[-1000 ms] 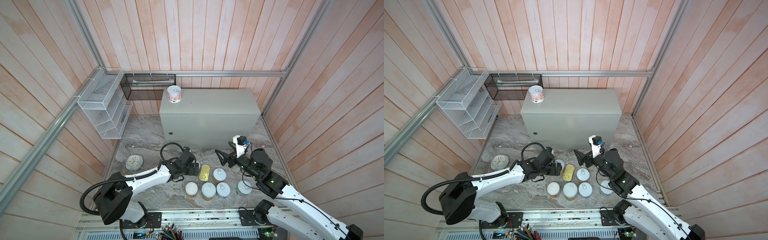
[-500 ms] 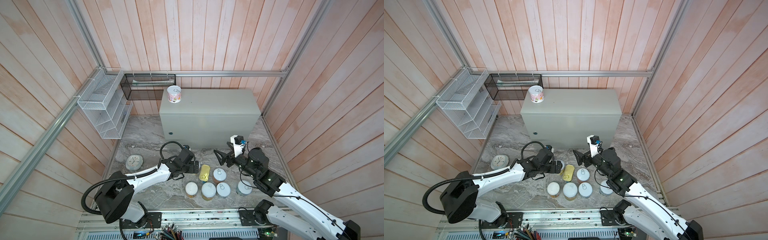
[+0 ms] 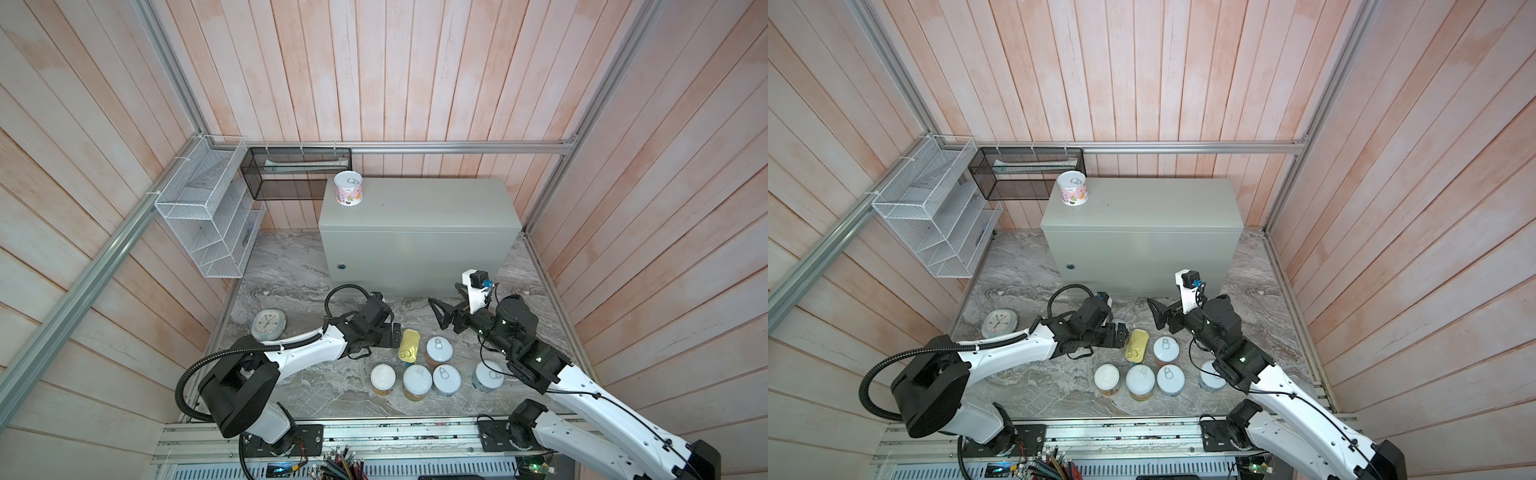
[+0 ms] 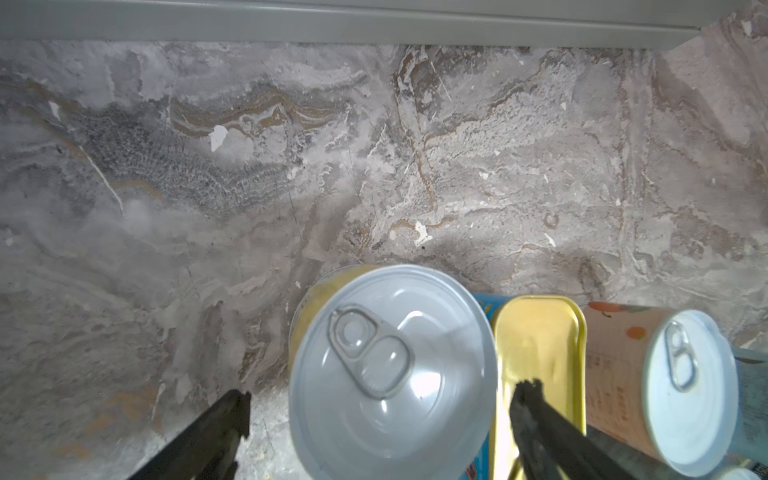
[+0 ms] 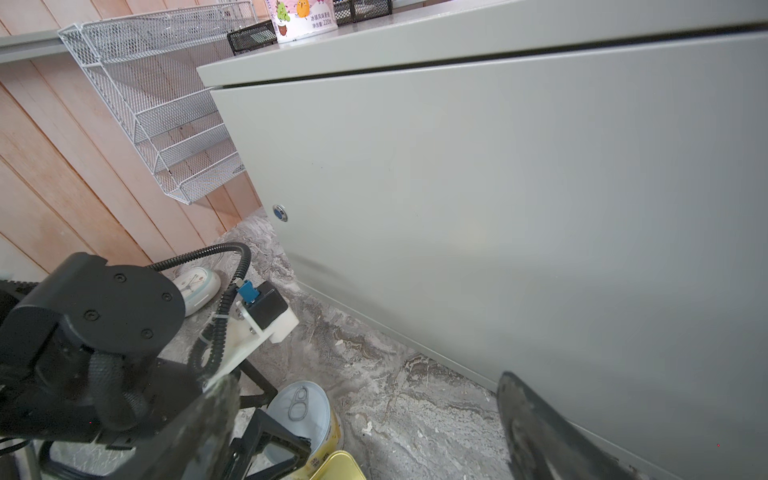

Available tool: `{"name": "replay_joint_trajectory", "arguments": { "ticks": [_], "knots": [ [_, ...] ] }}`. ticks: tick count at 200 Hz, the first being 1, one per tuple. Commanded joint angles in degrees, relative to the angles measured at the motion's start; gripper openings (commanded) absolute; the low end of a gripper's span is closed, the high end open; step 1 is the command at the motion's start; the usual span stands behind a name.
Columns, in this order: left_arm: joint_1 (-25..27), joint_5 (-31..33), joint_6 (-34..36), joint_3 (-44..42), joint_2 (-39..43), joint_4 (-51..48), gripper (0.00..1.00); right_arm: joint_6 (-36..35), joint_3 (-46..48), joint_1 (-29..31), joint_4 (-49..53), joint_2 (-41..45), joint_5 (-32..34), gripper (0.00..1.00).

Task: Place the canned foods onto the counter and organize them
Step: 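Lower the left gripper over the yellow can and close around it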

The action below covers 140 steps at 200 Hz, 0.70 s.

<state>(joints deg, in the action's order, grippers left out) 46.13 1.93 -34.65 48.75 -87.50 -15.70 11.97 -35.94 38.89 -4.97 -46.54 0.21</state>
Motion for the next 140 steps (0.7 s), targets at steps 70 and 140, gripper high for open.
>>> {"name": "replay_joint_trajectory", "arguments": {
  "ticks": [70,140],
  "knots": [
    [-0.1,2.8,2.3,2.2,-2.1,-0.5,0.98,1.5,0.2,-0.1,1.2,0.6,0.4,0.97],
    [-0.1,6.6,2.1,2.8,-3.0,-2.0,0.9,2.0,1.0,-0.1,1.3,0.5,0.7,0.97]
  ]
}}
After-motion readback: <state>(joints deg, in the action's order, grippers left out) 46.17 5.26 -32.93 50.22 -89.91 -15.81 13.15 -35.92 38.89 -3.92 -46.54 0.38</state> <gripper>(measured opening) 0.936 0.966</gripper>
